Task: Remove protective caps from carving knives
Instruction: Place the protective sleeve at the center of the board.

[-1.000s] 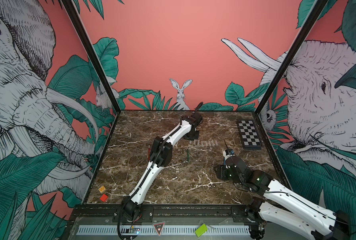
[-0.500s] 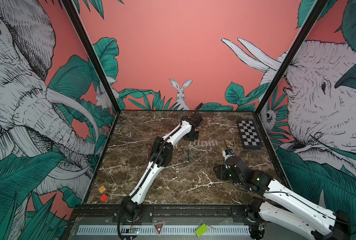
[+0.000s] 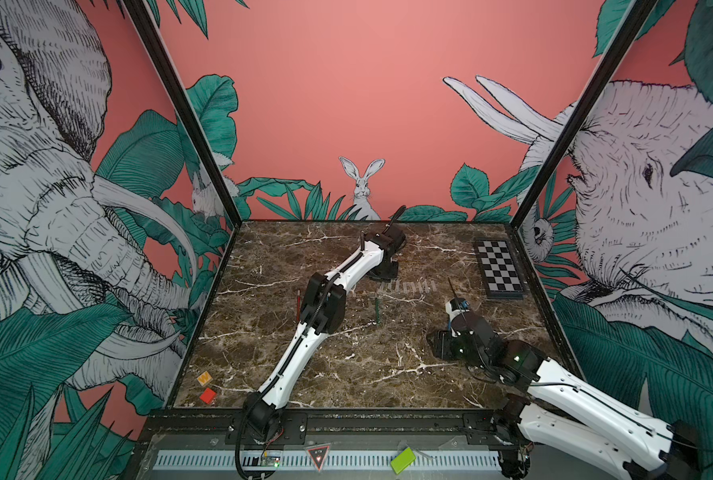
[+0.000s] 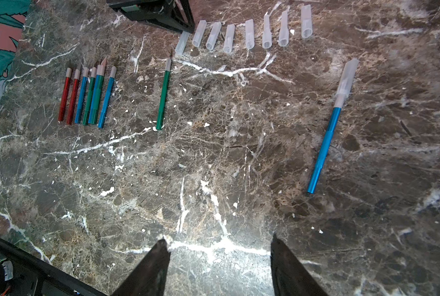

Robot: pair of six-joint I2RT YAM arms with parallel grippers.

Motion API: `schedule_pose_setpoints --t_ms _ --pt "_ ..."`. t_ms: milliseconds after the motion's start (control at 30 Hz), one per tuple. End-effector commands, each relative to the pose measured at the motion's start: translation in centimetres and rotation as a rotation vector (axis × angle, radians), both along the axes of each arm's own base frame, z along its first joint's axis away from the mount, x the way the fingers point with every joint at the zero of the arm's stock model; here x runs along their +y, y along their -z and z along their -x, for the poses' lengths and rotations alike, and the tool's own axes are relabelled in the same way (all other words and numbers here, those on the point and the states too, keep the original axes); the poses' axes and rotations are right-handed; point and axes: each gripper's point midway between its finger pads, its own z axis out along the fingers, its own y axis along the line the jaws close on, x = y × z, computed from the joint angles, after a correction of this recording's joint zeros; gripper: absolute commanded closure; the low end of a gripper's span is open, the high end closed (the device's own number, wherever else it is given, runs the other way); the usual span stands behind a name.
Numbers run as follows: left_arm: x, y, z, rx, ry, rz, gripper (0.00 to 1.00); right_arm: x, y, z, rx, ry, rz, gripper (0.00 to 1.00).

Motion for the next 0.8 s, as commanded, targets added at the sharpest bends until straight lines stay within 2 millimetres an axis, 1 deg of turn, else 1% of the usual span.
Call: schedule_pose_setpoints --t_ms 0,67,133,167,233,300,333,400,433,467,500,533,600,633,667,700,767 --pt "0.4 -7.9 -1.7 -0.106 -0.052 0.118 0.73 0.1 0.0 -0.2 0.004 0.011 -0.006 0.38" --pt "0.5 -10.4 -2.2 -0.139 -0.059 0.172 0.68 0.3 0.2 -0.2 0.014 0.005 -0.004 0.38" --pt "1.1 -13.3 -2.7 -0.178 -0.072 0.218 0.64 0.7 0.4 -0.2 0.026 -0.007 0.000 0.38" --pt "1.4 -14.9 -2.9 -0.204 -0.073 0.238 0.61 1.0 0.5 -0.3 0.034 -0.018 0.000 0.38" --pt "2.8 -18.0 -3.0 -0.262 -0.079 0.247 0.55 1.9 0.6 -0.5 0.043 -0.039 -0.006 0.38" --pt "4.7 -21.2 -2.7 -0.331 -0.087 0.236 0.51 3.3 0.6 -1.1 0.051 -0.061 -0.014 0.38" --pt "5.7 -22.3 -2.5 -0.354 -0.095 0.227 0.48 4.0 0.7 -1.4 0.053 -0.076 -0.018 0.39" --pt "8.6 -25.0 -1.7 -0.418 -0.119 0.206 0.39 5.8 0.8 -2.2 0.061 -0.104 -0.023 0.39" --pt "9.8 -25.5 -1.2 -0.434 -0.127 0.191 0.38 6.5 0.9 -2.7 0.066 -0.114 -0.022 0.39" --pt "11.3 -26.3 -0.6 -0.461 -0.141 0.176 0.33 7.5 1.0 -3.2 0.073 -0.128 -0.022 0.39" --pt "12.9 -26.7 0.1 -0.479 -0.157 0.160 0.30 8.4 1.2 -3.8 0.077 -0.135 -0.022 0.40" --pt "14.2 -27.0 0.8 -0.491 -0.170 0.149 0.25 9.1 1.4 -4.4 0.081 -0.139 -0.021 0.40" --pt "16.9 -26.8 2.5 -0.505 -0.197 0.124 0.23 11.1 2.0 -5.8 0.089 -0.153 -0.022 0.41" --pt "18.0 -26.8 3.3 -0.512 -0.210 0.114 0.19 11.7 2.3 -6.4 0.100 -0.155 -0.012 0.42" --pt "19.2 -26.3 4.3 -0.513 -0.220 0.096 0.17 12.4 2.8 -7.0 0.113 -0.158 0.004 0.42" --pt "20.2 -26.0 5.3 -0.518 -0.224 0.077 0.11 13.2 3.2 -7.6 0.124 -0.167 0.017 0.43" --pt "22.1 -25.6 7.2 -0.532 -0.231 0.025 0.10 14.1 4.2 -8.7 0.141 -0.164 0.054 0.45"
